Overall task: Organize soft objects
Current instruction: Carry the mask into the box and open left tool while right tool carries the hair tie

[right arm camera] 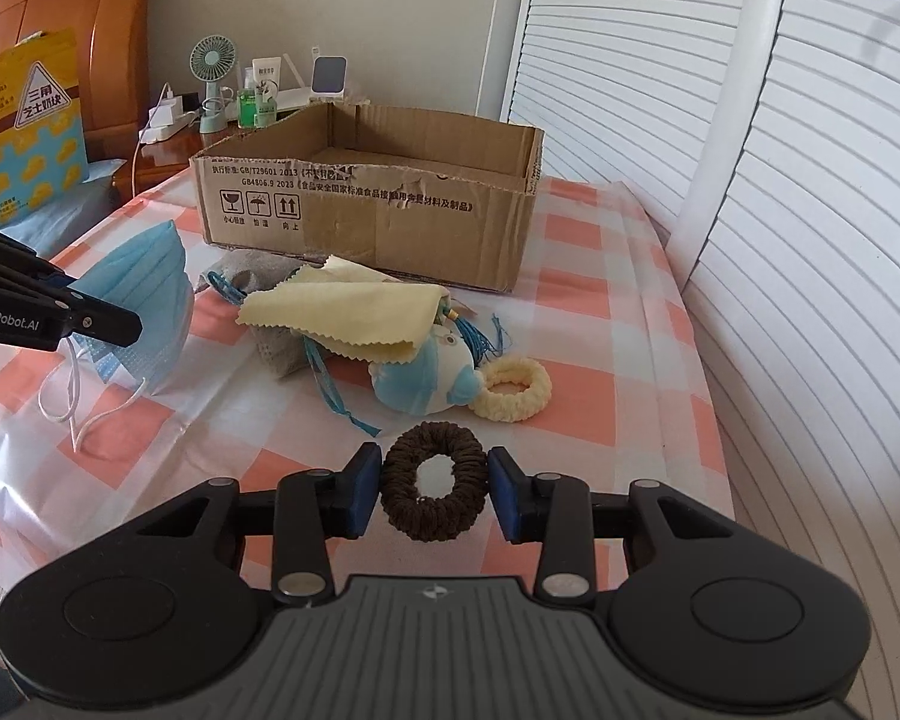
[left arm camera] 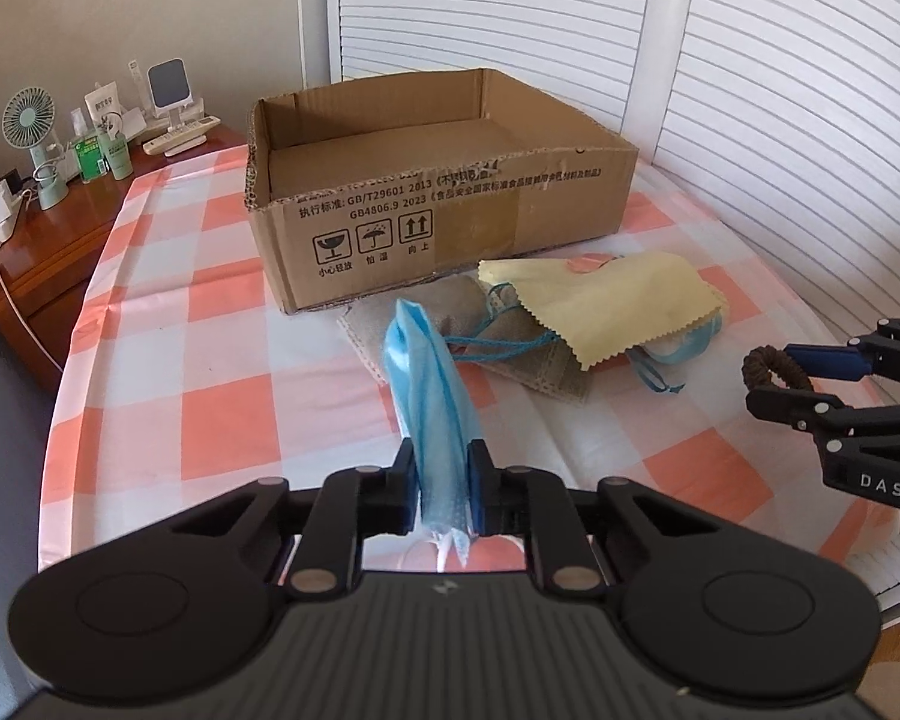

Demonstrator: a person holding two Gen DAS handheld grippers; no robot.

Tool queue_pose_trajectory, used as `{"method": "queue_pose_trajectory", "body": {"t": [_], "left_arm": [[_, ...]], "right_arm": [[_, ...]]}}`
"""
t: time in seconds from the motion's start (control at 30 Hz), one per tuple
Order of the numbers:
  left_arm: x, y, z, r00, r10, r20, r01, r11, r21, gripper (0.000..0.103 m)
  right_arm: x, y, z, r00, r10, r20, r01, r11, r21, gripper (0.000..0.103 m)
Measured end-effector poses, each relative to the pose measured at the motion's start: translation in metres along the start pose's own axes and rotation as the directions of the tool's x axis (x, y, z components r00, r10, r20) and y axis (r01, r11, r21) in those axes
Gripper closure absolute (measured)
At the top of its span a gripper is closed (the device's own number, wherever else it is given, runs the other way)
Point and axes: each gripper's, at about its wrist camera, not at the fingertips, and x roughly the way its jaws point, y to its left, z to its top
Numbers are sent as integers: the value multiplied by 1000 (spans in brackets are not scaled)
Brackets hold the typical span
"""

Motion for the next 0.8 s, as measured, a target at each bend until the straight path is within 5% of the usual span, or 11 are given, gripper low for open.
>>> {"method": "queue_pose_trajectory", "body": {"t": [0.5,0.8], "left_arm": [[-30,4,22,999,-26,39,24,999,48,93],[-30,19,88,994,-1,110,-8,997,78,93]], "right_arm": [[-19,-5,31,998,32,48,-29,998,-62,59],[-21,-20,74,992,65,109,-58,996,-70,59]]}}
